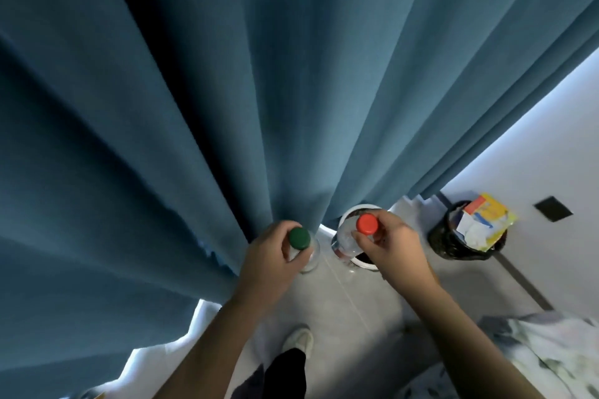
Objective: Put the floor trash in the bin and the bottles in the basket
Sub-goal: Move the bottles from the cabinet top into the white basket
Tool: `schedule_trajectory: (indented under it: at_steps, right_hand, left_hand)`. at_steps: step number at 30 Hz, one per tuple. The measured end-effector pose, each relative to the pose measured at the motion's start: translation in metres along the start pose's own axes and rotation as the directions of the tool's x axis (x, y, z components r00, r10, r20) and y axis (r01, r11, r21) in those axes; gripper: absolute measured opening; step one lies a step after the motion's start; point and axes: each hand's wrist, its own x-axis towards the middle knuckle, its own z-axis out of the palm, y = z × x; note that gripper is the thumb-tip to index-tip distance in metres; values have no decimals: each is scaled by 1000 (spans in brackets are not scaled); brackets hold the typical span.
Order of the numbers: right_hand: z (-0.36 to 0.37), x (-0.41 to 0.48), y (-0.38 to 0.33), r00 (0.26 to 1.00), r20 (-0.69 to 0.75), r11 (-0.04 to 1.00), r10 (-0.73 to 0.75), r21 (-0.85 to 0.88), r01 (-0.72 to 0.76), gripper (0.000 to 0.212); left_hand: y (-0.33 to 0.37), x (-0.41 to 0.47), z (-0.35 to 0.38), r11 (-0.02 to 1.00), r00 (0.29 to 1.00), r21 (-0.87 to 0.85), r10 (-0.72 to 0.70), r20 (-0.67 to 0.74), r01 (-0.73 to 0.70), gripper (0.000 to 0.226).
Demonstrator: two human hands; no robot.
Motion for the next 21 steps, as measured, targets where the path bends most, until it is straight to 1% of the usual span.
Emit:
schedule_trajectory:
  at_steps: [4, 6, 9, 11, 15, 18, 21]
  right_hand:
    - [-24, 27, 29, 996, -87, 1000, 24, -3, -24, 22]
    - [-34, 38, 46, 992, -114, 998, 58, -21, -61, 25]
    - [-47, 52, 72, 989, -112, 994, 99, -41, -104, 27]
    - [-56, 61, 89, 991, -92, 992, 100, -64, -106, 27]
    - [-73, 89, 128, 994, -29, 980, 104, -167, -108, 24]
    - [-84, 110, 168, 989, 52, 954, 138, -274, -119, 25]
    - [-93, 132, 215, 986, 121, 941, 117, -331, -71, 30]
  left_hand:
    - [17, 41, 33, 998, 993, 11, 54, 108, -55, 19]
    - [24, 57, 49, 996, 987, 14, 80, 141, -83, 19]
    - [32, 76, 72, 992, 981, 55, 99, 168, -110, 20]
    - [35, 84, 90, 990, 979, 92, 87, 184, -106, 21]
    - [41, 99, 133, 984, 989, 176, 9, 150, -36, 22]
    - [42, 99, 174, 948, 988, 307, -121, 92, 87, 27]
    - [45, 93, 219, 905, 973, 372, -230, 18, 207, 27]
